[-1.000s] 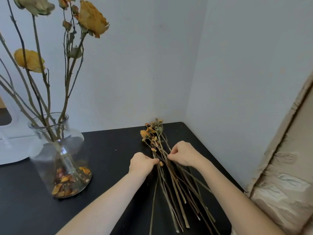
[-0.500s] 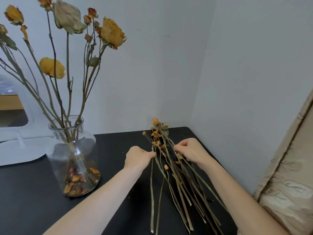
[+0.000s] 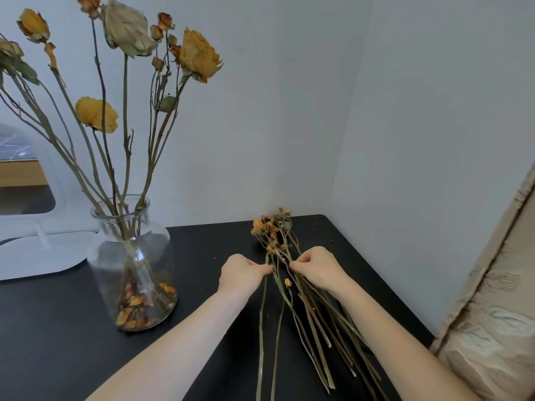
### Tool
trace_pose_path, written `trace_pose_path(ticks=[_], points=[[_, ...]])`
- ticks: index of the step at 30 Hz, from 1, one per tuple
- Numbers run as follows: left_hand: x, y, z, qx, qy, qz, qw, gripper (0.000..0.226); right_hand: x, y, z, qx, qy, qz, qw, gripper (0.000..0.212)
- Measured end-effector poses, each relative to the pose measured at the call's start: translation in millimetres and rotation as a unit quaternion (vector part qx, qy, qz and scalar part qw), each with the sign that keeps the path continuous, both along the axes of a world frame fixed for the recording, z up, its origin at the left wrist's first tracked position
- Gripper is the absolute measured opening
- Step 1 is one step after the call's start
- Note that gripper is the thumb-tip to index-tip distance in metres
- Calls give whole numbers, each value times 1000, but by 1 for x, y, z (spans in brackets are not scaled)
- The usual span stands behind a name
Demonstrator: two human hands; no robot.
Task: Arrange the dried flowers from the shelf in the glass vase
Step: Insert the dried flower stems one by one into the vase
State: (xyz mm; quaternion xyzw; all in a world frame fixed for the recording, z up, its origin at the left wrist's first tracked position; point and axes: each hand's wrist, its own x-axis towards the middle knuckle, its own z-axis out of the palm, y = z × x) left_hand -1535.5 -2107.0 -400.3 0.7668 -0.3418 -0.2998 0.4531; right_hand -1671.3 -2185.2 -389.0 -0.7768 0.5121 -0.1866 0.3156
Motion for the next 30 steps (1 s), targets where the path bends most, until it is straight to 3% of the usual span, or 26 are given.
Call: trace_pose_path(ticks=[6, 11, 14, 17, 30], points=[[2, 3, -10, 30, 4, 9, 1000, 21, -5, -2, -9, -21, 64, 2, 998, 24], [2, 3, -9, 17, 9, 12, 1000, 17, 5, 2, -5, -89, 27, 53, 994, 26], [-1, 3, -7, 2, 3, 1, 1000, 14, 14, 4, -3, -90, 62, 80, 991, 37], [-4, 5, -4, -3, -2, -10, 1000, 22, 19, 2, -1, -69, 72, 83, 992, 33], [8, 14, -7, -1, 29, 33, 999, 13, 14, -7, 11, 43, -71, -6, 997, 15]])
